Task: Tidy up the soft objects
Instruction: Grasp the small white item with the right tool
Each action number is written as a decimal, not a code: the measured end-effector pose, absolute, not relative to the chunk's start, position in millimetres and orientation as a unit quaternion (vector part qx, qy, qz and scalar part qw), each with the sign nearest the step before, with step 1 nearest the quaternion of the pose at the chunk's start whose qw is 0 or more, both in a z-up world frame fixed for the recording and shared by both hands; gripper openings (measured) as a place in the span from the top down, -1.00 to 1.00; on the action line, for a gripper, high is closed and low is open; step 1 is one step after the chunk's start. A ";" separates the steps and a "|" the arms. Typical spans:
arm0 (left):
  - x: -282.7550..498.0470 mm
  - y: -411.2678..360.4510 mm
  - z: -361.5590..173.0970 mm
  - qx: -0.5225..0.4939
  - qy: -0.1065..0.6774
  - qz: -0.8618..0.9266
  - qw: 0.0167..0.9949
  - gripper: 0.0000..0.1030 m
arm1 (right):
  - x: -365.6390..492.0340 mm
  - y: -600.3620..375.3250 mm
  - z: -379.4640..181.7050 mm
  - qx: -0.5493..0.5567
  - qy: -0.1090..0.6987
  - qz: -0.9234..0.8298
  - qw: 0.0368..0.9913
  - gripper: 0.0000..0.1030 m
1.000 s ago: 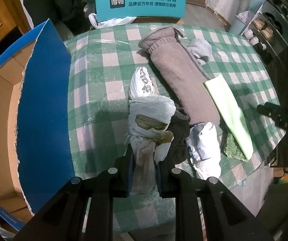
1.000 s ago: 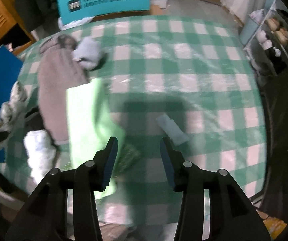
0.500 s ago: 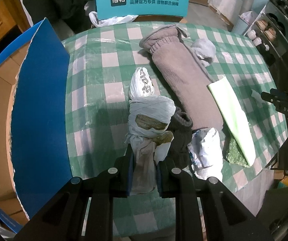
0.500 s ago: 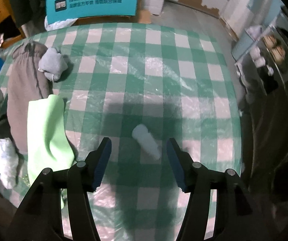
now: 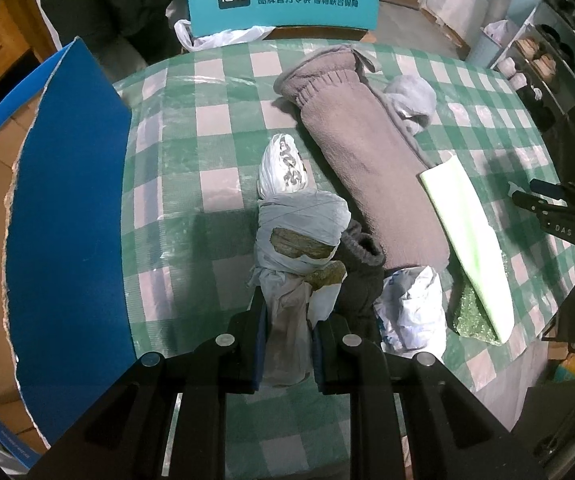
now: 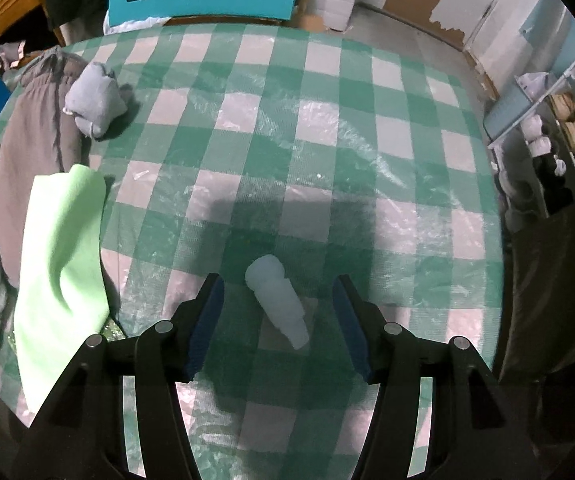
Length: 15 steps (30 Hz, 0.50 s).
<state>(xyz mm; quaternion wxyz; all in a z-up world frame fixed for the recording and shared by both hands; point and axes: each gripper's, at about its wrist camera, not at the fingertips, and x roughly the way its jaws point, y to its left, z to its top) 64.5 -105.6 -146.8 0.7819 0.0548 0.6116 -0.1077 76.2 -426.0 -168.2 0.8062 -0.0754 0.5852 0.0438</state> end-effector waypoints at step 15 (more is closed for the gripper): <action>64.3 -110.1 -146.1 0.056 0.610 -0.110 0.782 0.64 | 76.6 -412.9 -180.2 -0.105 0.583 0.054 0.804 0.71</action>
